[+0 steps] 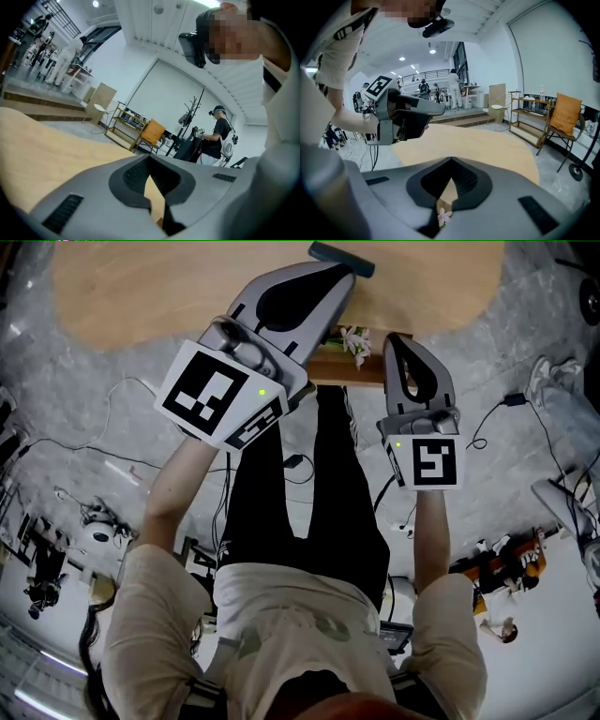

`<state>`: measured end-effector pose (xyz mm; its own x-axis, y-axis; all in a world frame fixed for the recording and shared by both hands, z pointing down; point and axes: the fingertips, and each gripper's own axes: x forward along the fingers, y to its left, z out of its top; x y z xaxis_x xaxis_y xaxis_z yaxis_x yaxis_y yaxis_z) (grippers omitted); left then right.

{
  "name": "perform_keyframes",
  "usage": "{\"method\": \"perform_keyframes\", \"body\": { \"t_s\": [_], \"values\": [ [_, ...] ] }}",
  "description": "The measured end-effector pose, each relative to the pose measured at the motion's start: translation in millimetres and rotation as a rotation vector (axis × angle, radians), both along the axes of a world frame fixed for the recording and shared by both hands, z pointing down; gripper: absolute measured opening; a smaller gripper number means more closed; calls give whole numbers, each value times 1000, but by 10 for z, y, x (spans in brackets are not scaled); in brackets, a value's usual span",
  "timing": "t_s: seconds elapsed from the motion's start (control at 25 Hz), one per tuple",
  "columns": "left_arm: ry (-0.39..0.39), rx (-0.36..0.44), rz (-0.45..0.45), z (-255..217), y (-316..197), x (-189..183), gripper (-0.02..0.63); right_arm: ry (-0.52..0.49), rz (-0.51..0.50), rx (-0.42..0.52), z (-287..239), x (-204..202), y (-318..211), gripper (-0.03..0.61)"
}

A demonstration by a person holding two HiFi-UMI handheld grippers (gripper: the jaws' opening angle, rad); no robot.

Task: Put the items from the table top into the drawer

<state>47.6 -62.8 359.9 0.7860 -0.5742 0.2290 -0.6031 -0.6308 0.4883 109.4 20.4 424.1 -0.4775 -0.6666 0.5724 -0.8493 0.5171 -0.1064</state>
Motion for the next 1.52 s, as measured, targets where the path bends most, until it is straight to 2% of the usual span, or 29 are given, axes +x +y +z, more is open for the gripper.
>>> {"method": "perform_keyframes", "body": {
  "t_s": [0.2, 0.28, 0.32, 0.36, 0.48, 0.64, 0.8, 0.96, 1.0, 1.12, 1.32, 1.52],
  "values": [
    [-48, 36, 9, -7, -34, 9, 6, 2, -3, -1, -10, -11, -21, 2],
    [-125, 76, 40, 37, -56, 7, 6, 3, -4, -3, -13, -3, -21, 2],
    [-192, 103, 82, 102, -55, 22, 6, 4, -6, -5, -6, 3, -19, 2],
    [-278, 133, 143, 204, -46, 49, 8, 4, -7, -7, 6, 10, -16, 2],
    [-571, 232, 347, 626, -52, 116, 137, 4, -7, -13, 48, 32, 1, 2],
    [-869, 337, 622, 1186, -113, 133, 138, 4, -18, -22, 100, 44, 32, 2],
    [-1072, 370, 931, 1724, -109, 168, 138, -18, -17, -11, 115, 45, 41, 2],
    [-1224, 301, 1101, 2127, -169, 168, 138, -24, -16, -37, 160, 81, 88, 2],
    [-1260, 273, 1138, 2210, -159, 156, 165, -30, -18, -32, 159, 83, 87, 2],
    [-1306, 195, 1213, 2347, -89, 169, 173, -47, -17, -14, 155, 100, 75, 2],
    [-1321, 155, 1254, 2336, -65, 227, 186, -62, -12, -23, 112, 147, 103, 2],
    [-1303, 107, 1296, 2362, -81, 218, 206, -65, -5, -35, 170, 198, 98, 2]
  ]
}}
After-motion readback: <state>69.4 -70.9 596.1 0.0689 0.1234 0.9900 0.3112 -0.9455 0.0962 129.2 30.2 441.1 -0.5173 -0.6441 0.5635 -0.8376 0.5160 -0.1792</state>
